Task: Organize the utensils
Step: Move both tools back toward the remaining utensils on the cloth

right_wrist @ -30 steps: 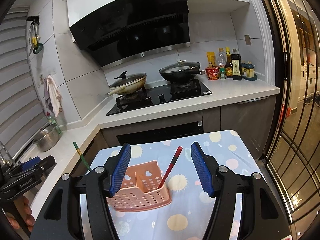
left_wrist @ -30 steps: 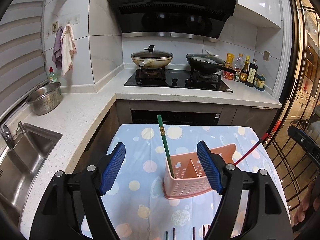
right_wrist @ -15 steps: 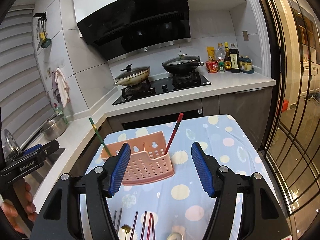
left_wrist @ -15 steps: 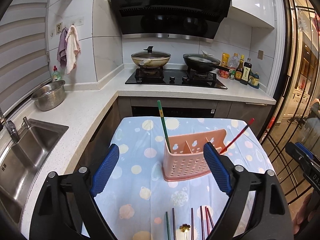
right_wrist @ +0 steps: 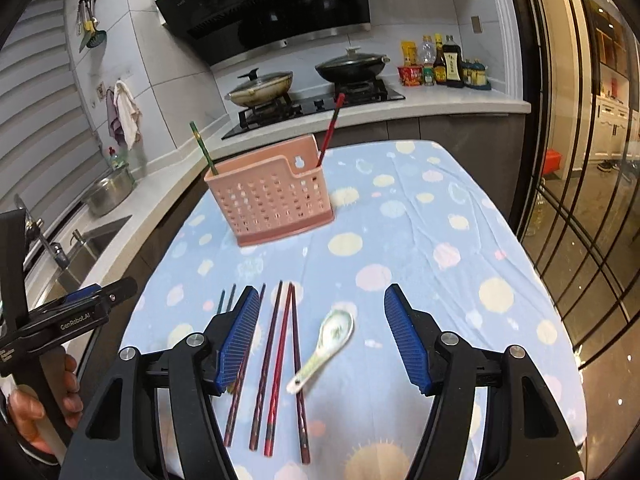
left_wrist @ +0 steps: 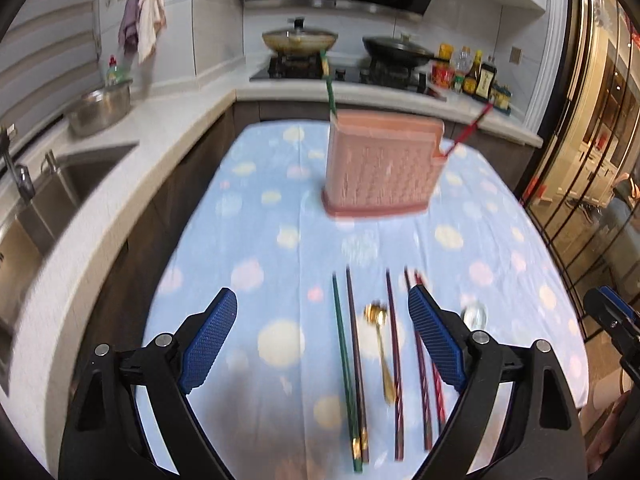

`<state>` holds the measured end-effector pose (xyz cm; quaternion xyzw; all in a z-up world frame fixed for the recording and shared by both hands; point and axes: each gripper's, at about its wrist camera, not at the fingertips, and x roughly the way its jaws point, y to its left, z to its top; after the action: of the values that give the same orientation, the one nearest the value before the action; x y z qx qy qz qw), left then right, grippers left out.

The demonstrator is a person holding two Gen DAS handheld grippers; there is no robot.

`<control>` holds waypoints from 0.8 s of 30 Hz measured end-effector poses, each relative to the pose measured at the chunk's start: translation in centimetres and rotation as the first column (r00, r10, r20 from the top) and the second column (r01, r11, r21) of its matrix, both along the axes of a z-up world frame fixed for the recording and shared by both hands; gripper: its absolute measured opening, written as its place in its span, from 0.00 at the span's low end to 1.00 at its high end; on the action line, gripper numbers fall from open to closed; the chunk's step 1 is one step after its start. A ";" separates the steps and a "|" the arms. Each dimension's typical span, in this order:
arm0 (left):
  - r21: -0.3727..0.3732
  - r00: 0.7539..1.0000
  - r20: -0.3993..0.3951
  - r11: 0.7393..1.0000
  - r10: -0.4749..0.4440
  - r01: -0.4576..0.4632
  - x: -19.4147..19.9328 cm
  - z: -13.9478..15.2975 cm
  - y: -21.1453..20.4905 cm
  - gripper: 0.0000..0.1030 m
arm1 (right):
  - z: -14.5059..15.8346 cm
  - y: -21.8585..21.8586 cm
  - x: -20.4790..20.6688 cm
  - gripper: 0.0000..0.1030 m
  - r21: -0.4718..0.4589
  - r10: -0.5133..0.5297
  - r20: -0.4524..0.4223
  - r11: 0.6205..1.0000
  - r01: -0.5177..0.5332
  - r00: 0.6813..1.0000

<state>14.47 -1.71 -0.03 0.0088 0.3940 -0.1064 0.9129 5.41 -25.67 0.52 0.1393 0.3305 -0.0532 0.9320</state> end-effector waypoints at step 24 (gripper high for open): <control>0.077 0.974 -0.227 0.996 -0.015 0.034 -6.2 -10.9 0.7 0.81 | -10.2 0.8 -3.4 0.61 0.096 -0.005 -0.237 0.995 0.029 0.972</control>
<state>8.29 -1.03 -10.97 0.0383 0.4994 -0.1019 0.8595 2.04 -24.85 -9.71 0.1808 0.4400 -0.0610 0.8775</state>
